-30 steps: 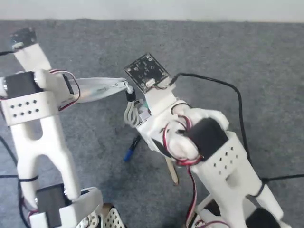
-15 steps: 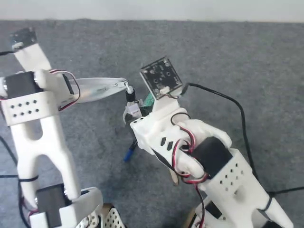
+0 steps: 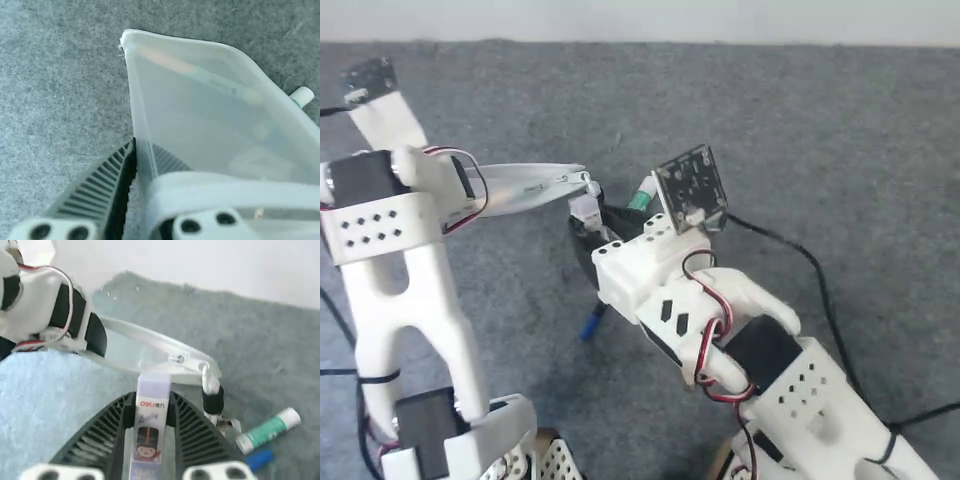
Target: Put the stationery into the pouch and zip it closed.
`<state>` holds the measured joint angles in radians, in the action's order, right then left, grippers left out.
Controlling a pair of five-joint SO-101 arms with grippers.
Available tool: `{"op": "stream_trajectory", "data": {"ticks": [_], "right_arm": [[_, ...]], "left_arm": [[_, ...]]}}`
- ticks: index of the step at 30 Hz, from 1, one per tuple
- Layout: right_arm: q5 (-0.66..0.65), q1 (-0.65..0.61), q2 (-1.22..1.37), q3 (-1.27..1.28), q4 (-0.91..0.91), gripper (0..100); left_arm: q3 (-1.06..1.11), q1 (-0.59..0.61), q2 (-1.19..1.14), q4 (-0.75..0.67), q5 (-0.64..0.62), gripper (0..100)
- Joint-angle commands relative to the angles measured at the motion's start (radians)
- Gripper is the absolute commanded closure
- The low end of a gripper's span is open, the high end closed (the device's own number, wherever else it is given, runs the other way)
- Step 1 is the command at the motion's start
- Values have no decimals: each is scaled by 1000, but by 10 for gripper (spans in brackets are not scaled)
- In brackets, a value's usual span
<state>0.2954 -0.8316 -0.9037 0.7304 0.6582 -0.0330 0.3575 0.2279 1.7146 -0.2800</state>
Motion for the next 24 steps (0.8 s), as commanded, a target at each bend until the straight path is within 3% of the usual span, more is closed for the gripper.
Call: {"op": "stream_trajectory", "data": {"ticks": [1, 7, 24], "right_arm": [[6, -8, -51, 31, -119, 992], [6, -8, -42, 41, -151, 992], [8, -8, 61, 48, -475, 992]], "left_arm": [[-7, -8, 8, -12, -12, 989], [-7, -8, 8, -12, -12, 989], [-8, -8, 8, -14, -12, 989]]}}
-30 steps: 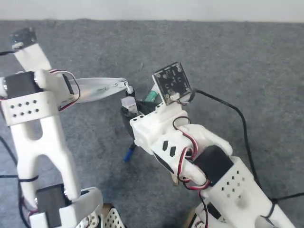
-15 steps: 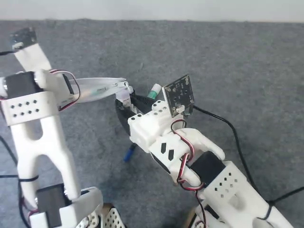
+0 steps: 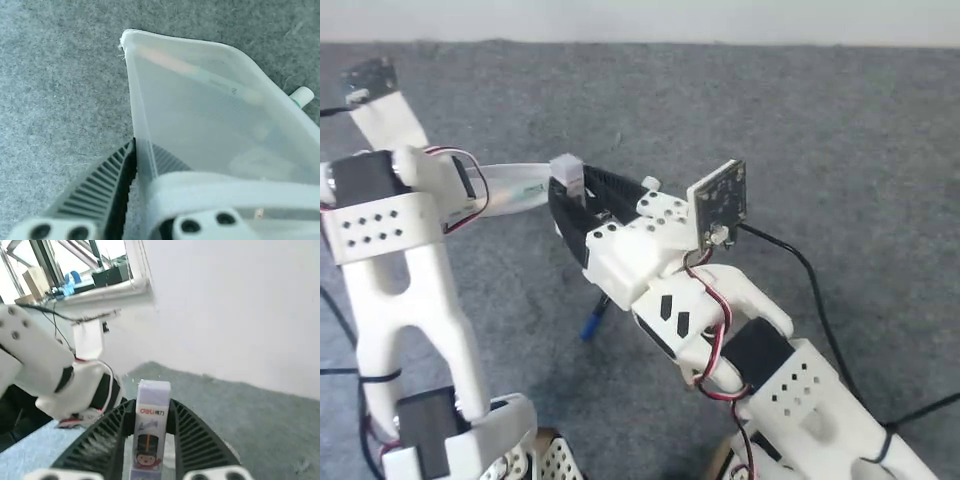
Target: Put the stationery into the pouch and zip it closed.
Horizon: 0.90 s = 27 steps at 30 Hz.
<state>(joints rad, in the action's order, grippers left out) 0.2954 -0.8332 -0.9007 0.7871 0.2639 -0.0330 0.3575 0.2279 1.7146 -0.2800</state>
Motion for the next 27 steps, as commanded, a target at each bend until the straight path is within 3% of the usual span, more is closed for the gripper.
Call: {"op": "stream_trajectory", "data": {"ticks": [1, 12, 17, 27], "right_arm": [[6, -7, 82, -9, -107, 992], [6, -8, 157, -9, -328, 992], [3, -65, 203, -9, -453, 992], [5, -47, 360, -9, -562, 992]], "left_arm": [[-8, -8, 8, -14, -12, 989], [-7, -8, 6, -20, -12, 989], [-5, -9, 6, -20, -14, 989], [15, -6, 8, -20, -12, 989]]}}
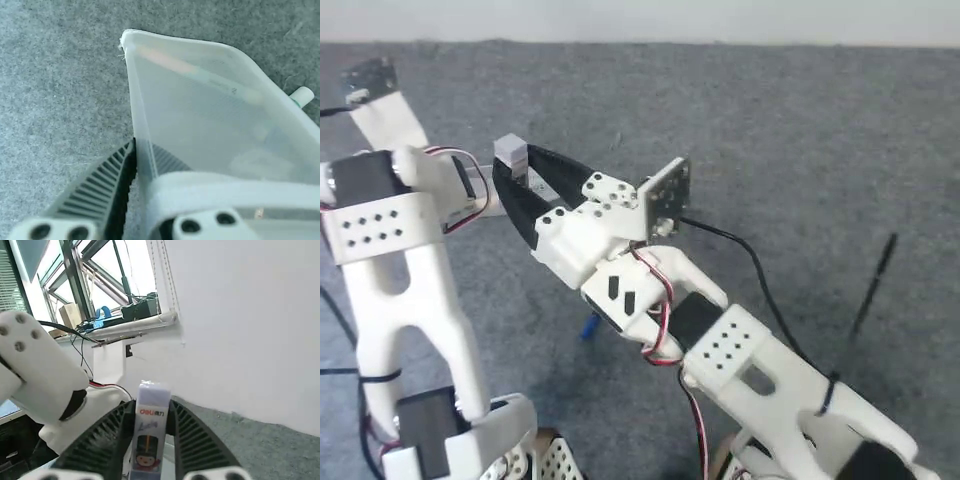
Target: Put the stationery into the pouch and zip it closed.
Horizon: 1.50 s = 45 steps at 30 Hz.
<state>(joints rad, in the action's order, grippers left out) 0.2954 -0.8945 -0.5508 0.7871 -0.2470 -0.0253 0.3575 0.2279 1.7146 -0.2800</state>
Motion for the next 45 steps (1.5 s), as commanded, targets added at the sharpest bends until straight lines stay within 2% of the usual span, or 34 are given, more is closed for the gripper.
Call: {"op": "stream_trajectory", "data": {"ticks": [1, 8, 15, 23, 29, 37, 43, 45], "right_arm": [[5, 15, 27, -9, -64, 992], [2, 18, 120, 17, -147, 992], [-224, -15, 87, 144, -378, 992], [-322, 8, 302, 114, -598, 992], [-347, 18, 429, 103, -728, 992], [-356, 16, 430, 124, -740, 991], [-356, 15, 395, 166, -734, 850], [-359, 4, 361, 187, -733, 854]], "left_arm": [[7, -6, 8, -20, -12, 989], [5, -3, 8, -20, -11, 989], [5, -3, 8, -20, -11, 989], [5, -3, 8, -20, -11, 989], [5, -3, 8, -20, -11, 989], [7, -2, 8, -20, -11, 989], [7, -2, 8, -20, -9, 989], [7, -2, 8, -20, -9, 989]]}}
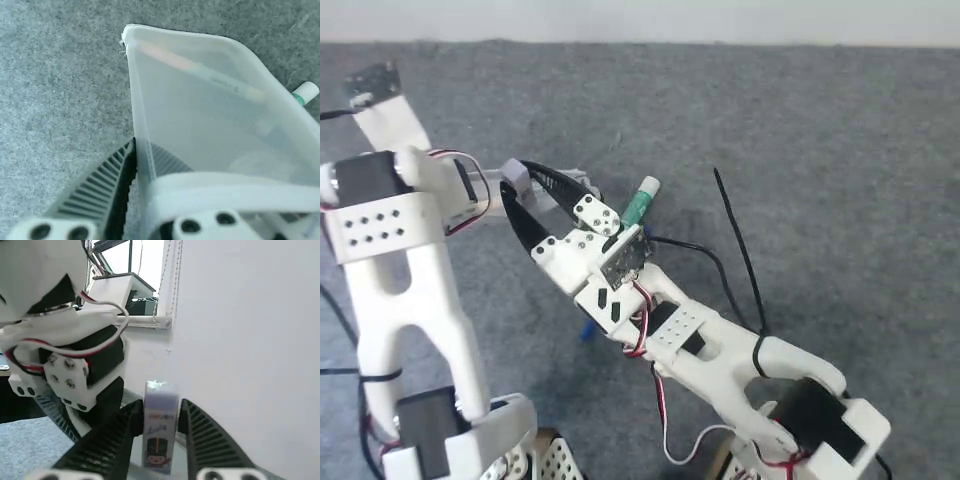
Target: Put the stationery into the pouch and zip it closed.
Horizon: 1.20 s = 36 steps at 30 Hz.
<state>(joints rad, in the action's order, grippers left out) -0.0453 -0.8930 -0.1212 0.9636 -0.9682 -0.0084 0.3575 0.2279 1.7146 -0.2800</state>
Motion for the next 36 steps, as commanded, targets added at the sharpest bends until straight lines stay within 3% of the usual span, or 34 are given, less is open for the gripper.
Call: {"op": "stream_trajectory", "data": {"ticks": [1, 11, 22, 36], "right_arm": [[-17, 1, -85, 20, -12, 864], [-14, -2, -174, 43, 148, 882], [-14, 4, -432, 43, 627, 882], [-14, 13, -610, -3, 958, 884]], "left_arm": [[-10, -2, 8, -20, -9, 989], [-10, -2, 8, -20, -9, 989], [-10, 31, 8, -20, -9, 989], [-13, 110, 8, -20, -25, 989]]}}
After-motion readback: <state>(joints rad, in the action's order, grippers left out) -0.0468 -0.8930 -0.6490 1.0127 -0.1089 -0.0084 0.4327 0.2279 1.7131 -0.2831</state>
